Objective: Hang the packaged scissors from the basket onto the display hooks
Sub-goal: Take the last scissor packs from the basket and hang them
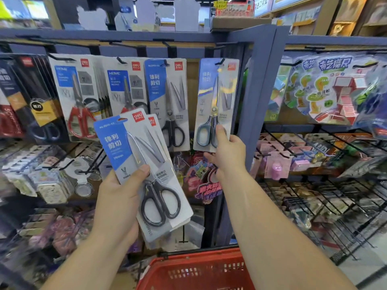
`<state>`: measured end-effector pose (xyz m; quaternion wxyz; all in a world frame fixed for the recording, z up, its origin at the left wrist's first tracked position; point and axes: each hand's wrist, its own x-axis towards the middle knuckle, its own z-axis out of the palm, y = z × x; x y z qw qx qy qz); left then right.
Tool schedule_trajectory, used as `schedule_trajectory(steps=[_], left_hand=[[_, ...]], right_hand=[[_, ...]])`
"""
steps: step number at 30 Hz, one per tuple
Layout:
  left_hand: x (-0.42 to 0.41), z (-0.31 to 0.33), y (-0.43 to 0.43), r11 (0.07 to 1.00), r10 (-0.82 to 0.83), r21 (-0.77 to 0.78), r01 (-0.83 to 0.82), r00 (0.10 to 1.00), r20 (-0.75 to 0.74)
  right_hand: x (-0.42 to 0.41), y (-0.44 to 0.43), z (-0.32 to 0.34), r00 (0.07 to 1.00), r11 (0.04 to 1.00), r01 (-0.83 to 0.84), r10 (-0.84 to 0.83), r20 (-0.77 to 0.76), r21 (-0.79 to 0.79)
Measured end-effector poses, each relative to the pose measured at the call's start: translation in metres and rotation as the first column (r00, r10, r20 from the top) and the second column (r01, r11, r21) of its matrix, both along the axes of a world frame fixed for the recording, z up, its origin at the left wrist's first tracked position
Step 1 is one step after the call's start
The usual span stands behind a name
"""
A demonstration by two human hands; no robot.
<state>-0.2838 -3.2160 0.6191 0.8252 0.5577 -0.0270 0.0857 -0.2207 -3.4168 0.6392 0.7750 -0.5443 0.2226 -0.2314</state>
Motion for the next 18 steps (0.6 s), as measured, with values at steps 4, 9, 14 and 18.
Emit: schedule_trajectory(steps=[4, 9, 14, 18], left_hand=[[0.003, -0.002, 0.003, 1.000, 0.009, -0.014, -0.009, 1.000, -0.011], [-0.003, -0.007, 0.006, 1.000, 0.003, -0.018, -0.003, 1.000, -0.023], [-0.009, -0.013, 0.007, 0.999, -0.001, -0.054, -0.002, 0.998, -0.060], [-0.011, -0.016, 0.010, 0.995, -0.026, -0.098, 0.017, 0.995, -0.094]], right_hand=[[0.028, 0.002, 0.005, 0.999, 0.966, -0.045, 0.044, 0.011, 0.255], [0.071, -0.010, -0.010, 0.996, 0.988, 0.026, -0.013, -0.084, 0.153], [0.075, -0.018, -0.027, 0.985, 0.993, -0.001, 0.021, -0.169, 0.121], [-0.004, 0.016, -0.010, 0.977, 0.966, -0.203, 0.212, -0.036, 0.163]])
